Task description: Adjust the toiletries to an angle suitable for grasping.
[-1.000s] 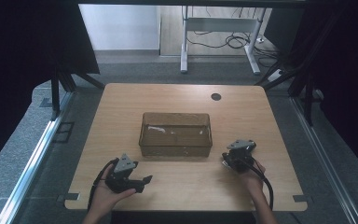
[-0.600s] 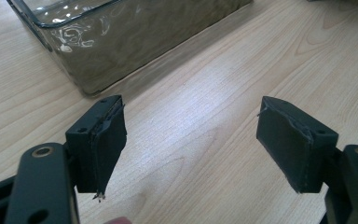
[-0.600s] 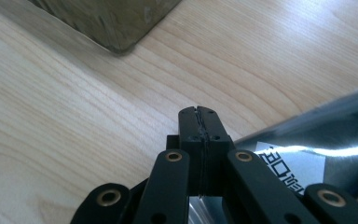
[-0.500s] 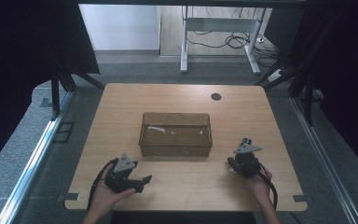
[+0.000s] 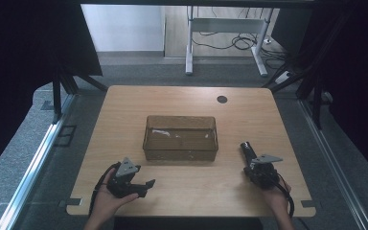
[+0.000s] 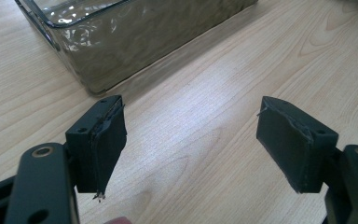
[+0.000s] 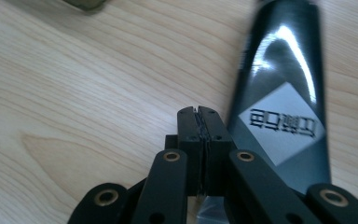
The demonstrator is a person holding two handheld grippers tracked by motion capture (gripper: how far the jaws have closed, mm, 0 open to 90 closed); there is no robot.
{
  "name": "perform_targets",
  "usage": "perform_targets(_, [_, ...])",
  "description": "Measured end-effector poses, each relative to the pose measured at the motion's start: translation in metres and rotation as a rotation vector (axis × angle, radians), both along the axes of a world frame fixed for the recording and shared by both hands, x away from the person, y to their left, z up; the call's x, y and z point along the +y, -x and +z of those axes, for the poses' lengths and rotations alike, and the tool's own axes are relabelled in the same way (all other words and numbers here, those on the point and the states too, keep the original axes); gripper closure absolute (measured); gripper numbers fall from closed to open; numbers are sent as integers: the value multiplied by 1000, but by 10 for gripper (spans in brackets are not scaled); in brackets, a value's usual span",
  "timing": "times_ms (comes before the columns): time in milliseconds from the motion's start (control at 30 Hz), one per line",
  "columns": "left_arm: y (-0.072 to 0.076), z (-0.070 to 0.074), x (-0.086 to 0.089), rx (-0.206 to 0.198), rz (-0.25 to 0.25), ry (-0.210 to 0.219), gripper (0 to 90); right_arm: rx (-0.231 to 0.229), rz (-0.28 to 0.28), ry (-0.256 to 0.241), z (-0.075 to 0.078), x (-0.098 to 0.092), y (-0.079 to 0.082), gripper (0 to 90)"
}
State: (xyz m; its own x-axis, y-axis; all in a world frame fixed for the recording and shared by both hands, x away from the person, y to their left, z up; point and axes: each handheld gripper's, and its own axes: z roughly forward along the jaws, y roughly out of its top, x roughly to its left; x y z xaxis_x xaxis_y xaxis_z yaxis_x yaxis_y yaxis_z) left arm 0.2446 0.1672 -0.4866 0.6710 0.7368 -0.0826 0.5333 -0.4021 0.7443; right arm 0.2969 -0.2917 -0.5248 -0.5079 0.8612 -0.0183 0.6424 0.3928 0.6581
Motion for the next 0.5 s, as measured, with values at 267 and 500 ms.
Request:
perform_targets(267, [-1, -2, -2, 6, -7, -9, 244, -19, -55, -8, 7, -22, 1, 878])
perform_targets(500, [0, -3, -4, 7, -11, -10, 245, -28, -92, -25, 9, -36, 2, 871])
